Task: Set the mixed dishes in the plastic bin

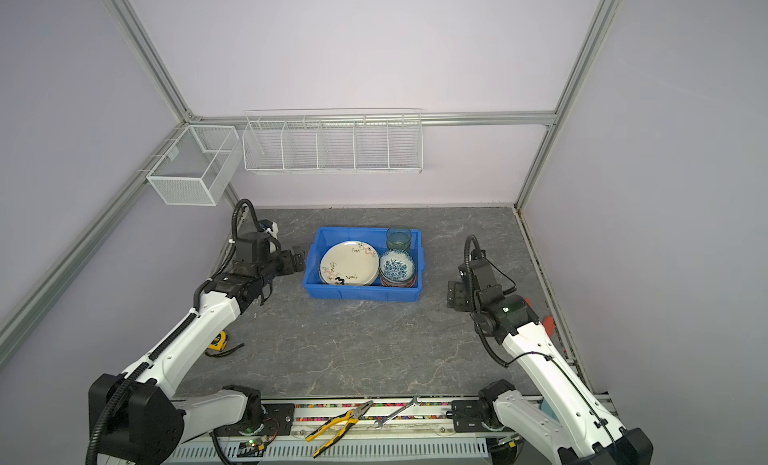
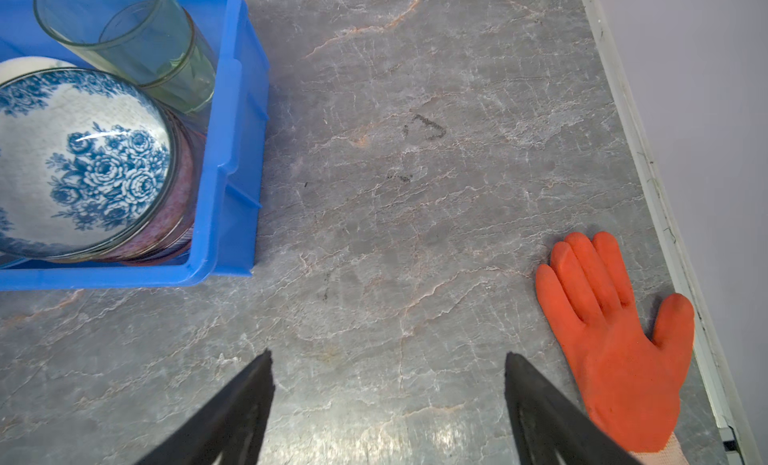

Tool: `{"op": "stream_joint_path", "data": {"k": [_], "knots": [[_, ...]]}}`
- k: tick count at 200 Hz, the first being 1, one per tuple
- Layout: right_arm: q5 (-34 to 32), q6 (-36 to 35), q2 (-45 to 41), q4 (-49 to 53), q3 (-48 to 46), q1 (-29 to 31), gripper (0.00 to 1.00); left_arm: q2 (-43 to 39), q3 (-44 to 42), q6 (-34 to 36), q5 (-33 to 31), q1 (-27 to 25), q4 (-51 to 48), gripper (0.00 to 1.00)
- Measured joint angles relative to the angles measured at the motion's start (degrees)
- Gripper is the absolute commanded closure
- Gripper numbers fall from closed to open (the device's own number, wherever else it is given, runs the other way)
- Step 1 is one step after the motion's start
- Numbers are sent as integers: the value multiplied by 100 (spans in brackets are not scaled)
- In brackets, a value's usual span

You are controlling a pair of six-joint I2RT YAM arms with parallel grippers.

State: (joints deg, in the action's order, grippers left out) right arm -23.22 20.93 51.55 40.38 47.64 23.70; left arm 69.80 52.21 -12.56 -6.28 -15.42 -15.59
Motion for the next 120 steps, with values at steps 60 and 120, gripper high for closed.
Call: {"op": "stream_joint_path", "data": {"k": [60,120], "knots": [[-584,-553,-761,-1552,-1499,-83,11,-179,-1283,284,-271,0,1644,0],[-804,-1180,-973,-3088,-2592,-678,12,-413,-2612,669,-621,-2,3558,3]]}}
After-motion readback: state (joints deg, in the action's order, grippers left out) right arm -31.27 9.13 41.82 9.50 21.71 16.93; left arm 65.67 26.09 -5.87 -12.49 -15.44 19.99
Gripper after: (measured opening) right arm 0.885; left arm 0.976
